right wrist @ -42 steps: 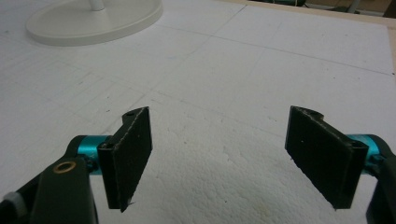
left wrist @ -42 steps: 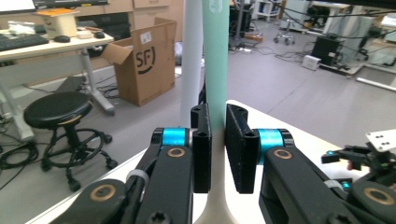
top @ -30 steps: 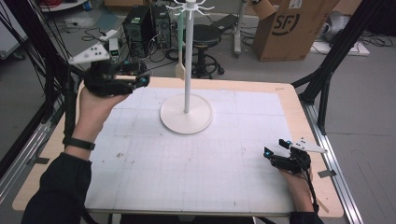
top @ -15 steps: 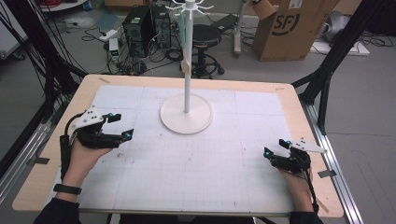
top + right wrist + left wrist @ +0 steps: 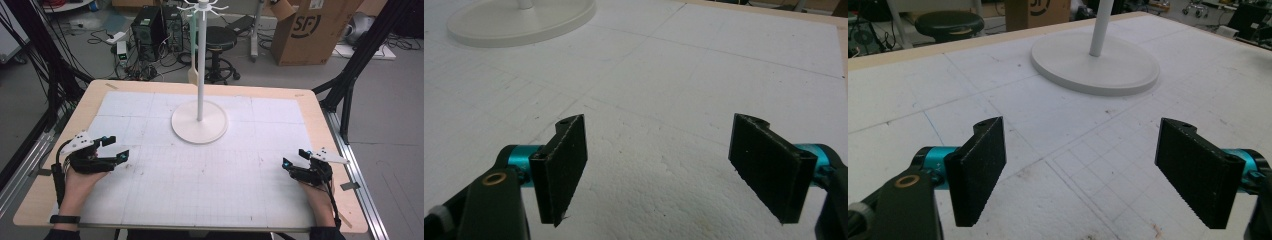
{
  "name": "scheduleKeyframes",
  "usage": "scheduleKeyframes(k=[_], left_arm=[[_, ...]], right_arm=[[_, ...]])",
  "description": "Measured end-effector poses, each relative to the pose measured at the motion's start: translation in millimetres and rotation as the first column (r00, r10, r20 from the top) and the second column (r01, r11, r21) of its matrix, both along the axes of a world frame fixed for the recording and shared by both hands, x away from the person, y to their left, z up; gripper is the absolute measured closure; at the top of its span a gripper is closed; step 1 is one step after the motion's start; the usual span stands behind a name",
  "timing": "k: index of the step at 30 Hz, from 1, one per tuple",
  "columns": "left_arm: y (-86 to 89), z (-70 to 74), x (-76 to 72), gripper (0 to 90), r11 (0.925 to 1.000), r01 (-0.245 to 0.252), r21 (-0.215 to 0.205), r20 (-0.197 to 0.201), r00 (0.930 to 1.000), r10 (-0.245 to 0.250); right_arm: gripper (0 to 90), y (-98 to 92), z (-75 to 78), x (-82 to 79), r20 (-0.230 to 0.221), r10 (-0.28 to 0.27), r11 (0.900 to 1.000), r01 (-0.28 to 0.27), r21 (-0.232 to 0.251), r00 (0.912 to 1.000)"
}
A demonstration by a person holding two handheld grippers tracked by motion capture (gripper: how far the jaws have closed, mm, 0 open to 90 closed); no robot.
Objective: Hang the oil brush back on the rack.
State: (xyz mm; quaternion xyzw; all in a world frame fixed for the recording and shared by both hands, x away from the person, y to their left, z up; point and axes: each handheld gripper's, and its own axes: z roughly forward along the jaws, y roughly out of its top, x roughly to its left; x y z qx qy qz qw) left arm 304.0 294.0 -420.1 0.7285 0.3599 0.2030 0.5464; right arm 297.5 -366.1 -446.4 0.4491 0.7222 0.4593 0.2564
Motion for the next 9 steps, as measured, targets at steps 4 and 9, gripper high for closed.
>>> scheduleKeyframes(k=[4, 9], left_arm=[[1.2, -3.1, 1.0, 21.1, 1.0000, -0.003, 0.002, -0.013, 0.9999, 0.003], [-0.7, -4.5, 1.0, 21.1, 0.9999, 0.002, 0.012, -0.021, 0.9998, -0.002]], right_arm=[[23.0, 0.7, -0.1, -0.2, 0.000, 0.002, 1.000, -0.002, -0.003, 1.0000], [23.0, 1.3, 0.0, -0.5, -0.001, 0.004, 1.000, -0.004, -0.005, 1.0000]])
